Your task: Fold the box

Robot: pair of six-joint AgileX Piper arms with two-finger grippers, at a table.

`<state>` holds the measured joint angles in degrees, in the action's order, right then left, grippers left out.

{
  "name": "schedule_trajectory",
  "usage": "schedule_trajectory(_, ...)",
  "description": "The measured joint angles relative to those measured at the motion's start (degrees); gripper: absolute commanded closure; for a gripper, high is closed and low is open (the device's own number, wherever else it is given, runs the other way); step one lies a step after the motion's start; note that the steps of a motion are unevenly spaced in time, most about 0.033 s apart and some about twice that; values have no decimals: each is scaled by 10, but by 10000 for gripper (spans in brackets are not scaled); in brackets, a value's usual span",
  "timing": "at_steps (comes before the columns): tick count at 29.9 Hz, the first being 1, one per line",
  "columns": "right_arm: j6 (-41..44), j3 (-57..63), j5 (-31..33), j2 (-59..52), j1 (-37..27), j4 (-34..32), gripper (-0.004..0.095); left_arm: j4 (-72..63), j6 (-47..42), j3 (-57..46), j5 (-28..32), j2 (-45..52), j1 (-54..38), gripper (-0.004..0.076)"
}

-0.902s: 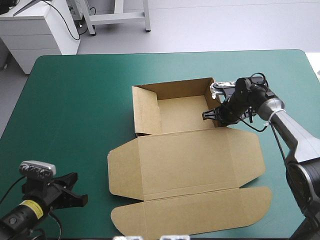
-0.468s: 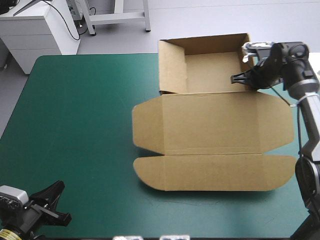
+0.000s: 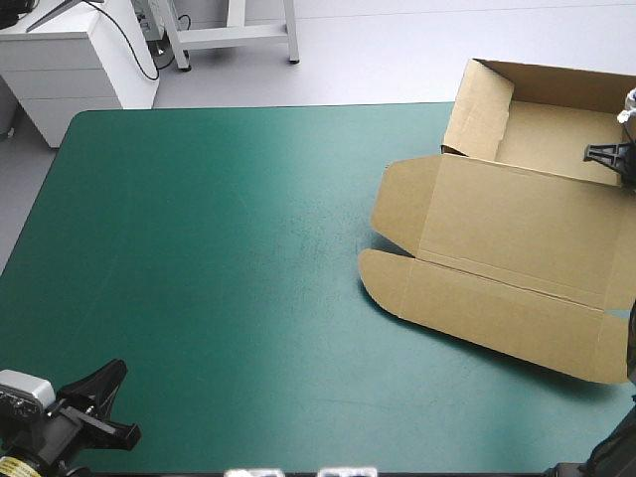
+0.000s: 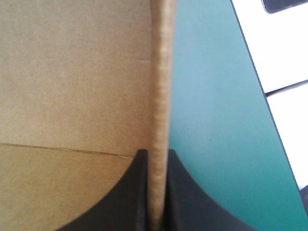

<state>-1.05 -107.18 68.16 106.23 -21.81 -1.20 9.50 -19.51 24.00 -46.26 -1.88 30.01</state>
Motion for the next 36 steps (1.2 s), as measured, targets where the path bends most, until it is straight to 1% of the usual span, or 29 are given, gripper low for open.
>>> schedule_trajectory(3,-5,0,-1,31,-18,1,829,1,0,0,0,0,0,732)
schedule_trajectory(4,-8,0,-1,39,-20,1,776,1,0,0,0,0,0,732)
schedule_trajectory(6,-15,0,-1,56,-30,3,636,2,0,0,0,0,0,732)
schedule_trajectory(8,-20,0,-1,67,-38,12,472,5,0,0,0,0,0,732)
schedule_trajectory(11,-24,0,0,71,-45,20,279,7,0,0,0,0,0,732)
schedule_trajectory(13,-24,-1,2,71,-47,22,217,8,0,0,0,0,0,732)
schedule_trajectory(14,-24,-1,5,70,-47,22,208,8,0,0,0,0,0,732)
schedule_trajectory(19,-24,-2,24,62,-47,37,223,8,0,0,0,0,0,732)
schedule_trajectory(21,-24,-2,25,46,-47,45,291,8,0,0,0,0,0,732)
schedule_trajectory(24,-25,-2,26,0,-47,68,482,8,0,0,0,0,0,732)
schedule_trajectory(26,-31,-2,28,-45,-47,93,667,8,0,0,-1,0,0,732)
schedule_trajectory(28,-48,-2,30,-90,-47,134,881,9,0,0,-2,0,0,732)
schedule_trajectory(29,-62,-1,30,-115,-47,165,921,9,0,0,-2,0,0,732)
schedule_trajectory(31,-97,12,30,-162,-44,223,913,10,0,0,-2,0,0,732)
schedule_trajectory(33,-127,37,29,-215,-25,263,913,10,0,0,-2,0,0,732)
schedule_trajectory(36,-161,108,19,-288,25,292,913,10,0,0,-2,0,0,732)
